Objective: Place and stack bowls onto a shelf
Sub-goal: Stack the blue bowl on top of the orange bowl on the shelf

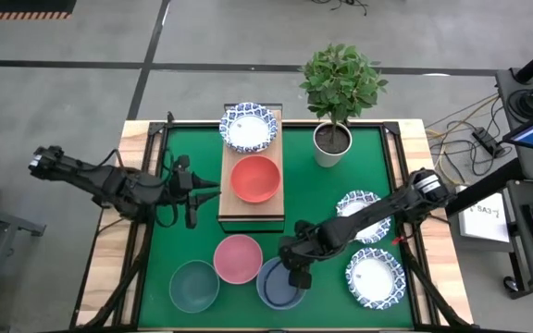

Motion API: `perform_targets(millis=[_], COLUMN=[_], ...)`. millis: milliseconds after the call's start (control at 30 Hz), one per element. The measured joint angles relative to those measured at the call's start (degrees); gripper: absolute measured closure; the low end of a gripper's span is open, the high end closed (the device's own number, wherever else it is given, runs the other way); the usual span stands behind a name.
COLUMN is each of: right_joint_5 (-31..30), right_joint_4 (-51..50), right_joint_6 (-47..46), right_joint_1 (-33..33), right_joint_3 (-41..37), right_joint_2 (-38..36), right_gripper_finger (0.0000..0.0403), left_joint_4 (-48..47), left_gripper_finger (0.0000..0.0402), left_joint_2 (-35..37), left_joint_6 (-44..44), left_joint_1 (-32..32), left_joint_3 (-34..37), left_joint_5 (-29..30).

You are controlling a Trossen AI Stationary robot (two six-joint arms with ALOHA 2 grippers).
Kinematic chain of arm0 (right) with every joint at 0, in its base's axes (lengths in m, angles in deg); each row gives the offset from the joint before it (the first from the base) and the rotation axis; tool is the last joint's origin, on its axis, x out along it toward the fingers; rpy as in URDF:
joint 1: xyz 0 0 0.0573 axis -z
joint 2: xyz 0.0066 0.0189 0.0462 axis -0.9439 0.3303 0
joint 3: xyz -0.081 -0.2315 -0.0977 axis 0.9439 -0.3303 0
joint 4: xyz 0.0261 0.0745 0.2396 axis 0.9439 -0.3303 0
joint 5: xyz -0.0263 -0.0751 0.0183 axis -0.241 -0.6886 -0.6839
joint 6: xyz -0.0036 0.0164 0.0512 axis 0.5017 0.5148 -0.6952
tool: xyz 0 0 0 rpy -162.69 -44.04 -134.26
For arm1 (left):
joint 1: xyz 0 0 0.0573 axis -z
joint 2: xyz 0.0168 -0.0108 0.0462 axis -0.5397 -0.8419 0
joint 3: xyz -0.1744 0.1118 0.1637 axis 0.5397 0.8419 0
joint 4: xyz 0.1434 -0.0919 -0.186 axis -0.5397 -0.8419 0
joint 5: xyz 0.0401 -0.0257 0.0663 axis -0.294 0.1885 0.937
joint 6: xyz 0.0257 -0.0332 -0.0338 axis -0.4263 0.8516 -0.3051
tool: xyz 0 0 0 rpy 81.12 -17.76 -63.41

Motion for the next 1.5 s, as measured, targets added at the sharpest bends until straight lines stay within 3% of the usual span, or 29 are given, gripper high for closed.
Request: perform_targets(millis=[233, 567, 867, 967, 1367, 1500], right_joint_5=[-1.4, -1.3, -1.2, -0.6, 15.0, 16.7], right_joint_4=[0.8, 3.3, 3.9, 3.4, 3.1, 3.1], right_joint_6=[-1.1, -3.5, -3.7, -3.7, -7.4, -8.9], right_joint_1=[0.2, 1.2, 1.5, 1.6, 2.0, 2.0], right_joint_3=[0.0, -0.2, -0.4, -0.4, 2.6, 6.2], right_joint_2=[2.9, 3.9, 4.1, 3.6, -2.4, -4.4], right_gripper_finger=[0.0280, 0.0289, 0.0384, 0.0391, 0.0393, 0.0393], left_joint_4=[0.2, 0.1, -0.9, -1.0, -1.2, -1.2], left_gripper_finger=[0.0322, 0.0322, 0.0322, 0.0322, 0.0322, 0.0322], left_joint_2=[-2.7, -6.8, -8.1, -7.9, -7.8, -7.8], left_joint_6=[0.6, 0.8, 0.0, 0.0, -0.2, -0.7], left_joint_1=[7.2, 12.1, 12.3, 12.3, 12.3, 12.3], left_joint_3=[0.0, 0.0, 0.0, 0.0, 0.0, 0.0], left_joint_5=[8.1, 14.1, 14.5, 14.5, 14.6, 14.6])
